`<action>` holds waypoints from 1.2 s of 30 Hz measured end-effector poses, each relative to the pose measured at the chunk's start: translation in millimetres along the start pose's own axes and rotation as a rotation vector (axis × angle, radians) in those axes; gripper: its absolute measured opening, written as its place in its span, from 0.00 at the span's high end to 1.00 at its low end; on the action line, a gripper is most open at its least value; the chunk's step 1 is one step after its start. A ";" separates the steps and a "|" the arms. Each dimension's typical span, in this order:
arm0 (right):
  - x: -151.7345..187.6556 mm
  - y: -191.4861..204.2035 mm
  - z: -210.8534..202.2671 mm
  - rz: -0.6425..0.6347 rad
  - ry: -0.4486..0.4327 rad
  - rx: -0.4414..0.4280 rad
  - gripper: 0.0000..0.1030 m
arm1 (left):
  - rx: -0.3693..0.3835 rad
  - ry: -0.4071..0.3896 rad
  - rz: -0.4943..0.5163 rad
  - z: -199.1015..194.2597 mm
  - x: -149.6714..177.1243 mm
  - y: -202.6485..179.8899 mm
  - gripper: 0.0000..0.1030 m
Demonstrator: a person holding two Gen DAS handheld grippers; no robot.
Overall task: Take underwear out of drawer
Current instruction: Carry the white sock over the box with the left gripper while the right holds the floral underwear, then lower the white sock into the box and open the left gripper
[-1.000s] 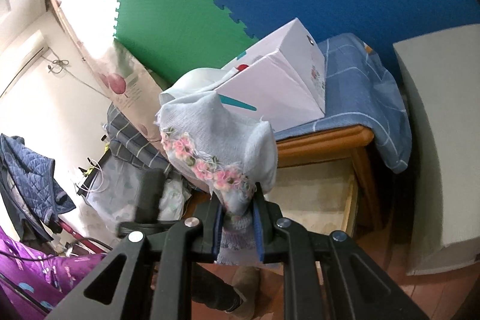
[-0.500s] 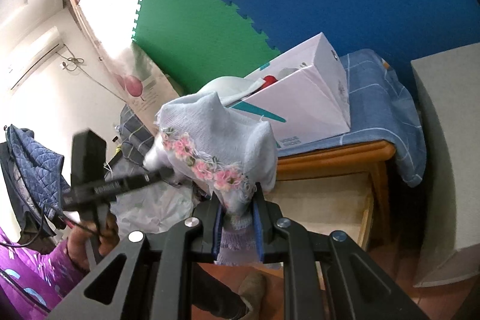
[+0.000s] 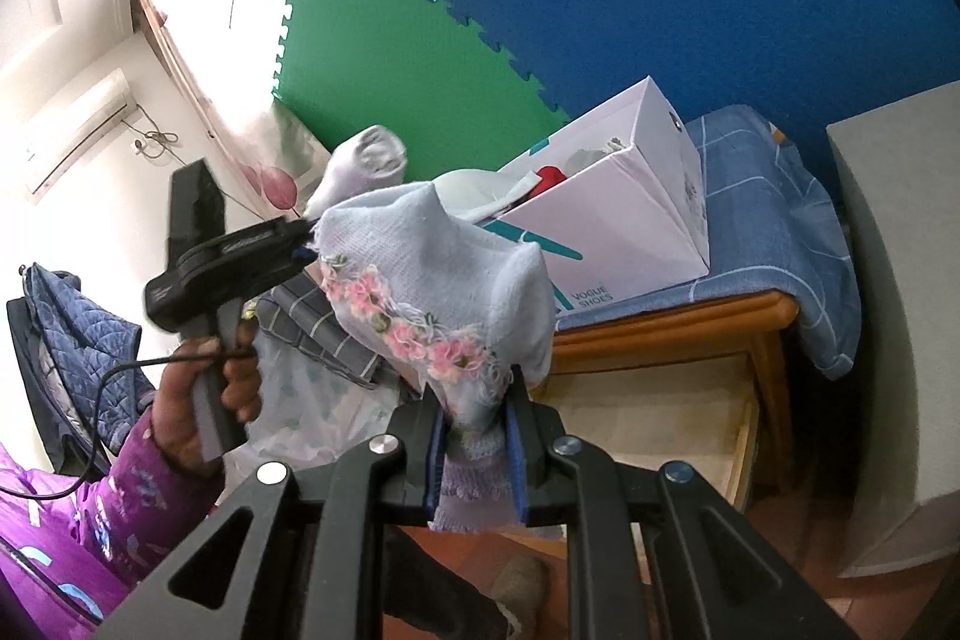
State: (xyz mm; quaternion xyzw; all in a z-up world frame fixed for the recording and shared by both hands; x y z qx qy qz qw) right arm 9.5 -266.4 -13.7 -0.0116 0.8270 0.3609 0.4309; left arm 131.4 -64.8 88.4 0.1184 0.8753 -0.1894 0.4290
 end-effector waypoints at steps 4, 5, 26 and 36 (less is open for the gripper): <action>-0.1 1.2 2.3 0.002 0.005 -0.011 0.84 | -0.024 -0.005 0.016 19.8 -9.2 4.7 0.80; 0.1 1.5 2.8 0.001 0.006 -0.013 0.84 | -0.030 -0.005 0.019 24.0 -12.3 5.3 0.80; 1.2 -0.8 17.8 0.021 0.047 -0.036 0.84 | -0.147 0.072 0.058 115.1 -55.2 60.7 0.76; 0.1 -1.0 21.9 0.034 0.059 -0.026 0.84 | -0.235 0.065 0.079 125.2 -57.9 75.4 0.20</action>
Point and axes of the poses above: each gripper's, at about its wrist camera, not at the fingertips, and z roughly the way its jaws point, y to its left, x to its underside, the point moved 9 cm from there along z, roughly the way its jaws point, and after that the axes turned 11 degrees about x, right-handed, at the moved point
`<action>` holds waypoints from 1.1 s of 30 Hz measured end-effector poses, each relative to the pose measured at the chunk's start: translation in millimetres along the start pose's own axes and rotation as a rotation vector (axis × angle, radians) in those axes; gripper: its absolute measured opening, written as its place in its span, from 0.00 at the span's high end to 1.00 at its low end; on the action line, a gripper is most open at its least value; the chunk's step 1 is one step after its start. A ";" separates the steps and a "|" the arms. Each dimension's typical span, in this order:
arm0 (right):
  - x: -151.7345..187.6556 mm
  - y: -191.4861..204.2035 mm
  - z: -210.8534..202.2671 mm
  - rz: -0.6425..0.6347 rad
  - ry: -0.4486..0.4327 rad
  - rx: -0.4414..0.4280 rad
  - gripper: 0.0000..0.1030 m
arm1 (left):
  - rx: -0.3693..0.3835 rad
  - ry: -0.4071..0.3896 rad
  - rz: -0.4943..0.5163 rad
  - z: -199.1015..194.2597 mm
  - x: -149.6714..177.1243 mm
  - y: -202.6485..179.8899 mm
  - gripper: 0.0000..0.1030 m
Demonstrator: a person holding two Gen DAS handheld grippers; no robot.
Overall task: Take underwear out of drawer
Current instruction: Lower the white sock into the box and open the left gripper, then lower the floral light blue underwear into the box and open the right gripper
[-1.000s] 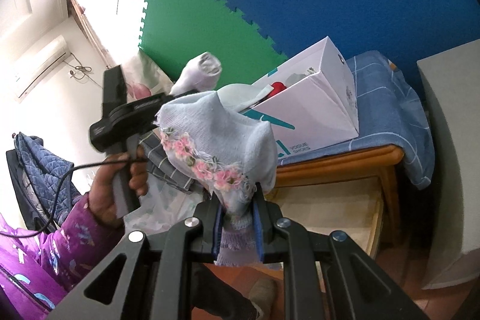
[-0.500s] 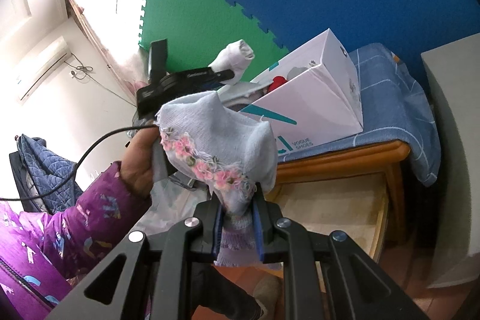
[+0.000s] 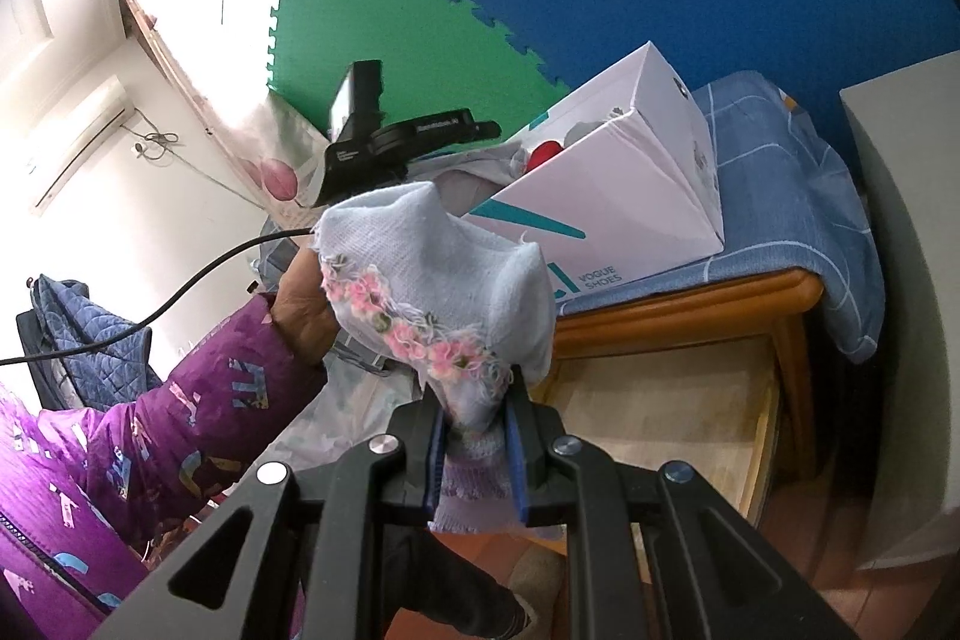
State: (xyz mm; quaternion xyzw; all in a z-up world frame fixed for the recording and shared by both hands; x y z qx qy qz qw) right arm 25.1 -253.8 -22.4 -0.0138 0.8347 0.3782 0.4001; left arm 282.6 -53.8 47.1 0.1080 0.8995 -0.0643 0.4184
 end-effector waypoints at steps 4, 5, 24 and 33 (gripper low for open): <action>-5.1 -2.1 -3.3 0.031 -0.019 -0.006 0.84 | -0.043 -0.056 0.052 -22.1 1.6 -5.0 0.10; -7.4 -2.2 -3.6 0.039 -0.024 -0.010 0.84 | -0.047 -0.065 0.065 -29.0 4.5 -7.4 0.09; -170.1 28.8 59.7 -0.099 -0.114 0.169 0.83 | -0.025 -0.082 0.022 -99.1 74.6 2.3 0.00; -184.5 -2.5 147.1 -0.139 0.002 0.396 0.83 | -0.042 -0.047 -0.031 -94.2 98.8 25.1 0.00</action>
Point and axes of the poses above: each gripper's, at about its wrist camera, not at the fingertips, and z roughly the way its jaws point, y to its left, x to its underside, the point moved 9 cm from there along z, roughly the way its jaws point, and after that the axes turned 11 degrees about x, right-handed, at the moved point
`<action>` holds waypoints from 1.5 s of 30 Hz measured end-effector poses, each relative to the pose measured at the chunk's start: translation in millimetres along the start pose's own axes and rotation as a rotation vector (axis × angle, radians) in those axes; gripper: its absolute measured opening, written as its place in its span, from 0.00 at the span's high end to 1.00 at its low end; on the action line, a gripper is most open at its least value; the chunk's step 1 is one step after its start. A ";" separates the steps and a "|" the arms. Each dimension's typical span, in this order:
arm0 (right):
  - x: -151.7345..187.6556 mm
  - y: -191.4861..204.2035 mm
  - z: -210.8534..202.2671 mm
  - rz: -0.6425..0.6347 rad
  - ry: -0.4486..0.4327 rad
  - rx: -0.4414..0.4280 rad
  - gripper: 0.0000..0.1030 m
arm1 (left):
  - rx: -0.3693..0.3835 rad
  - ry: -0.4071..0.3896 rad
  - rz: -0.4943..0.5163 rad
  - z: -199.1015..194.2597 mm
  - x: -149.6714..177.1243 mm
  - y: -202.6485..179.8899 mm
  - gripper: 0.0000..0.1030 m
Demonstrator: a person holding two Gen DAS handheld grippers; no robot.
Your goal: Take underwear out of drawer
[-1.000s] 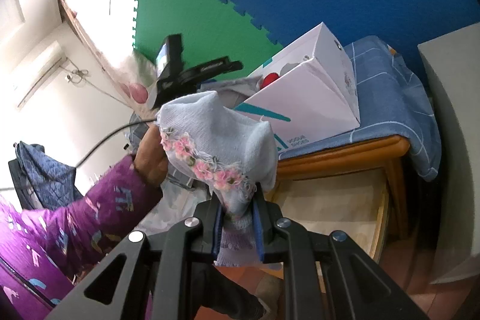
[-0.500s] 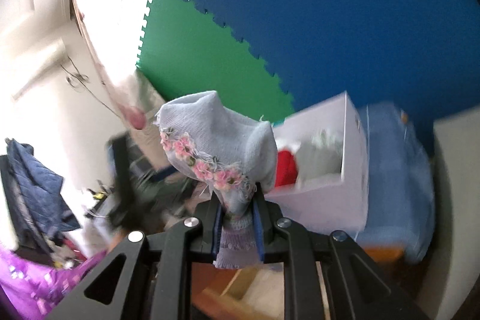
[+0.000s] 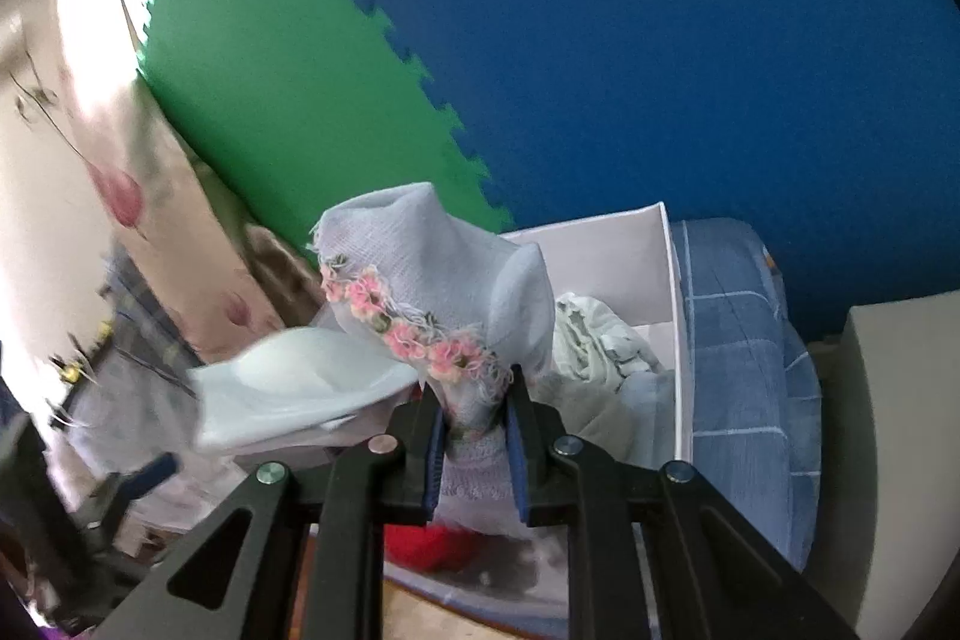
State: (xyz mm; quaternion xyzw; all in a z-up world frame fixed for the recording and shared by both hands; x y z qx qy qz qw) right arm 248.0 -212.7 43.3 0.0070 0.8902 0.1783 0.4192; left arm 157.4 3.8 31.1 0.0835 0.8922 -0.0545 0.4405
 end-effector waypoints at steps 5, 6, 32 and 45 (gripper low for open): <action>1.5 0.4 34.2 -0.027 0.059 0.083 0.82 | -0.012 0.020 -0.015 4.4 9.0 12.0 0.00; 1.7 0.9 39.7 -0.027 0.069 0.093 0.80 | -0.017 0.030 -0.019 6.3 11.7 15.1 0.00; 108.5 54.3 -151.9 -0.190 -0.447 0.192 0.26 | -0.025 0.043 -0.015 -4.8 48.1 26.7 0.00; 186.5 47.4 -190.9 -0.130 -0.354 0.181 0.24 | -0.018 -0.020 -0.004 -49.6 73.6 3.0 0.00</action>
Point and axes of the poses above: each gripper's, at about its wrist camera, not at the fingertips, and z roughly the way its jaws point, y to its left, x to its underside, the point moved 9 cm from there along z, roughly the way its jaws point, and after that the axes turned 11 degrees about x, right-handed, at the moved point
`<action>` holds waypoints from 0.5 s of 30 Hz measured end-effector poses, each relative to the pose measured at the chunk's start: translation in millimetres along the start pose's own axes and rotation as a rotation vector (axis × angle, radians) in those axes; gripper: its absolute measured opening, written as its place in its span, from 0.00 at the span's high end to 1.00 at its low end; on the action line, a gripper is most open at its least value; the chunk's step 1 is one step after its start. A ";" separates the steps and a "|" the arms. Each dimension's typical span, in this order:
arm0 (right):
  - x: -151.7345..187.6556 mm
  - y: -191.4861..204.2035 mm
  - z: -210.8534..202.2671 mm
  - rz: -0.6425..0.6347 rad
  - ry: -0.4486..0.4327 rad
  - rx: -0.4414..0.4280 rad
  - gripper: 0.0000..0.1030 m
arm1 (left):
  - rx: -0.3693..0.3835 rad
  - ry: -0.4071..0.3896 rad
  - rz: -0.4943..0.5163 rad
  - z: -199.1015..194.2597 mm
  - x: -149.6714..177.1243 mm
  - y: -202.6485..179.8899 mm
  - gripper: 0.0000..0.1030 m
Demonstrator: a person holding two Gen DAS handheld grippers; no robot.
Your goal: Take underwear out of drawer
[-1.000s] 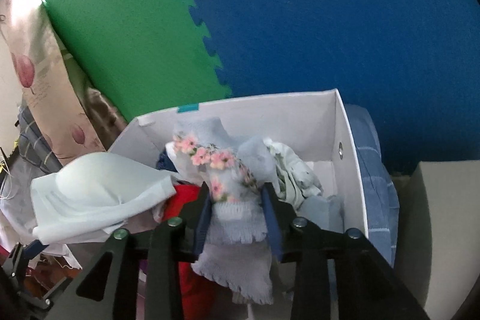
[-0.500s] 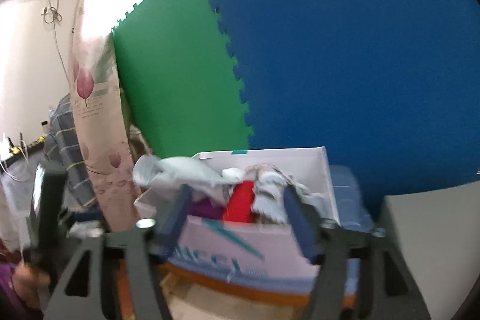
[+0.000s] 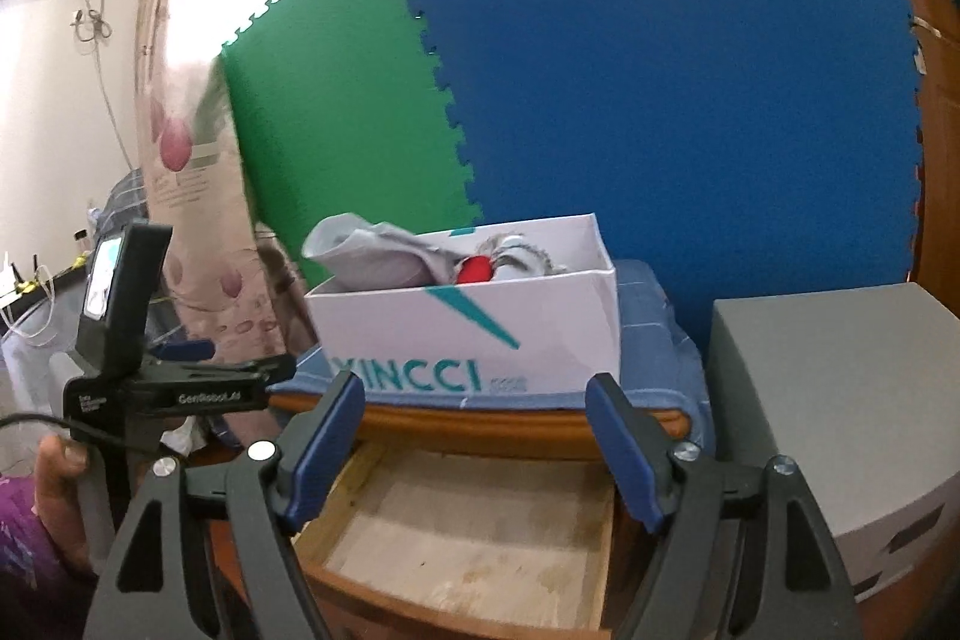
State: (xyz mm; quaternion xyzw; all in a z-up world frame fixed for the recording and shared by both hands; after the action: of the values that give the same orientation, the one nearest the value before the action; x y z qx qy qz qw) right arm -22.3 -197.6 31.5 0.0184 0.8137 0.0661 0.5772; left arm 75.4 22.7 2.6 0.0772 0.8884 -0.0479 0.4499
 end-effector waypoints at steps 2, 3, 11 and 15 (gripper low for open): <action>5.0 8.2 -7.9 -0.028 -0.004 -0.004 0.24 | 0.005 -0.021 0.023 -11.2 0.2 -5.8 0.00; 7.7 13.0 -12.9 -0.043 -0.010 -0.008 0.24 | 0.009 -0.030 0.029 -14.3 0.2 -9.0 0.00; 24.3 28.0 -28.9 -0.059 -0.008 -0.047 0.24 | 0.015 -0.075 0.085 -45.1 -5.8 -27.3 0.00; 28.0 26.1 -28.8 -0.048 0.003 -0.051 0.24 | -0.032 -0.082 0.099 -53.1 -4.7 -28.5 0.00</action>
State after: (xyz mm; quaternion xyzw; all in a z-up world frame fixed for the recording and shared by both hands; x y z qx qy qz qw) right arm -60.0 -171.3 18.0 -0.0160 0.8129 0.0728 0.5777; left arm 30.9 2.4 38.2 0.1121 0.8650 -0.0145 0.4889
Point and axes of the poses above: each gripper's, at about its wrist camera, not at the fingertips, and z roughly the way its jaws point, y to its left, x to its underside, the point moved 9 cm from there along z, roughly the way its jaws point, and after that the axes turned 11 degrees about x, right-handed, at the moved point
